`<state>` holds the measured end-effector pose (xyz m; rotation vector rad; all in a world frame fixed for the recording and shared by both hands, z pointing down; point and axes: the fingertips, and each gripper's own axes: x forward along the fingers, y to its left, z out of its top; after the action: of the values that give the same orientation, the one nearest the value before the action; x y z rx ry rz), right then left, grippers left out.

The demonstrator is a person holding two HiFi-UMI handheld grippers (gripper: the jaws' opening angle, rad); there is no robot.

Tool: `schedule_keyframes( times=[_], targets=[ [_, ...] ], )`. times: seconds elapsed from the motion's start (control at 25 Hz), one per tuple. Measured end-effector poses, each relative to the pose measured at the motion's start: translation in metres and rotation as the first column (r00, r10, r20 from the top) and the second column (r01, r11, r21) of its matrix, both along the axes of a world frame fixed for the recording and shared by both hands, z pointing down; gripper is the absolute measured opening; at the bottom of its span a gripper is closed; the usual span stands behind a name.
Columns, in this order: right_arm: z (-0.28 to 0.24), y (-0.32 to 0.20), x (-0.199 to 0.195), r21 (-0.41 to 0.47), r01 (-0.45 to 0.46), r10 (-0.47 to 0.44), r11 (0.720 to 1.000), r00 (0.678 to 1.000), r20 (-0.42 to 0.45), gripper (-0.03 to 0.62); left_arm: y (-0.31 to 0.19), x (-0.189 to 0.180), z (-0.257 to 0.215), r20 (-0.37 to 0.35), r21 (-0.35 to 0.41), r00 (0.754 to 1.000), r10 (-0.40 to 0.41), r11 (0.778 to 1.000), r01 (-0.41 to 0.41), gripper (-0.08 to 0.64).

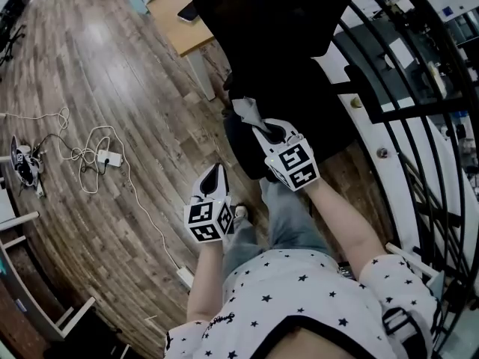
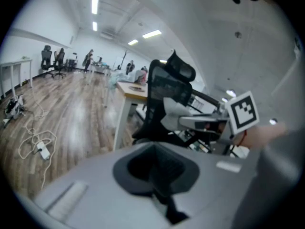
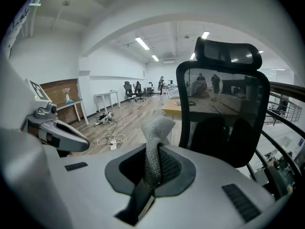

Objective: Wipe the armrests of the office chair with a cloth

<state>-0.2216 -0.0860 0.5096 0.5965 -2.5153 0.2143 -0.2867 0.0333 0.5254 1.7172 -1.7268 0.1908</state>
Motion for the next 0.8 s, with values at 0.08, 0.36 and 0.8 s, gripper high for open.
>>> schedule_keyframes(
  times=[0.08,0.36,0.8],
  targets=[
    [0.009,-0.008,-0.008,0.001,0.016,-0.016,1.0,1.0,-0.017,0.034,-0.003,0.0,0.005,-0.007,-0.011,1.0,-0.007,1.0,0.007,0.005],
    [0.049,-0.03,-0.03,-0.009,0.079,-0.079,0.997,0.992,-0.103,0.034,-0.011,0.001,0.023,-0.018,-0.045,1.0,-0.01,0.999,0.009,0.005],
    [0.104,-0.042,-0.053,-0.065,0.148,-0.159,0.987,0.96,-0.232,0.034,-0.012,0.004,0.043,-0.036,-0.093,0.999,-0.038,0.995,0.034,0.004]
  ],
)
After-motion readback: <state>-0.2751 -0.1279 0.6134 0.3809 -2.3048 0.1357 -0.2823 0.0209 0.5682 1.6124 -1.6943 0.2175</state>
